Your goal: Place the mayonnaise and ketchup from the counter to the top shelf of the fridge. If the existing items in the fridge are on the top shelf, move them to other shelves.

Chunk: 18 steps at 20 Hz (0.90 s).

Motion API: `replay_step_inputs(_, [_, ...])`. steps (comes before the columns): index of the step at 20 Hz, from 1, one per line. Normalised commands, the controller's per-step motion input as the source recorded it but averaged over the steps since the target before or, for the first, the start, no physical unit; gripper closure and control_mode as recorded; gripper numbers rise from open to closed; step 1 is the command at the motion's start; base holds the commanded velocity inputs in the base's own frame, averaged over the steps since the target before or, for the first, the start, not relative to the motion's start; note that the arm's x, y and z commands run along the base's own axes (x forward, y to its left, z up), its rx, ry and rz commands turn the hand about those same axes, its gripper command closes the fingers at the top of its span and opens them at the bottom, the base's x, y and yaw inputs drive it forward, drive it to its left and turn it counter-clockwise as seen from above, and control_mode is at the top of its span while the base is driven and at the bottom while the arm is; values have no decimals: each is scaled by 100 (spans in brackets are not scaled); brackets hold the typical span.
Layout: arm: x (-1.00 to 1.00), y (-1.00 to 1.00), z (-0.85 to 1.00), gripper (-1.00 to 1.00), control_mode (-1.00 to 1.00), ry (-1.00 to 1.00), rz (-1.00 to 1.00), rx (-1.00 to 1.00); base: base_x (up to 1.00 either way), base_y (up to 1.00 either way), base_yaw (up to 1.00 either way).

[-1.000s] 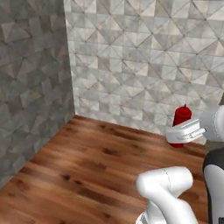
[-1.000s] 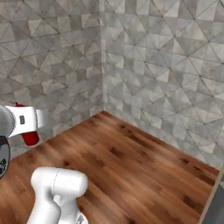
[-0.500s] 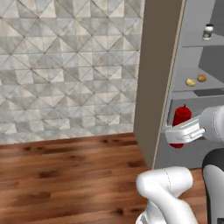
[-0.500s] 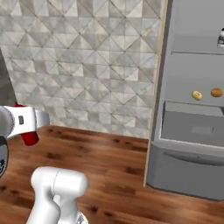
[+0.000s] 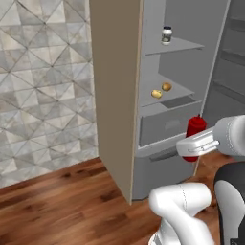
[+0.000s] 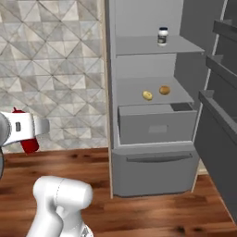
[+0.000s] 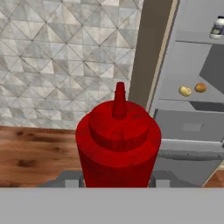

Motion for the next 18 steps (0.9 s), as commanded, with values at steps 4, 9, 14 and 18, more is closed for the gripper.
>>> replay_step_inputs(4, [0, 0, 0, 100, 100, 0, 0, 0, 70, -63, -32])
replay_step_inputs(9, [0, 0, 0, 100, 100, 0, 0, 0, 76, -62, -22])
replay_step_inputs(14, [0, 0, 0, 100, 100, 0, 0, 0, 99, -9, -6])
replay_step_inputs(18, [0, 0, 0, 100, 100, 0, 0, 0, 100, 0, -1])
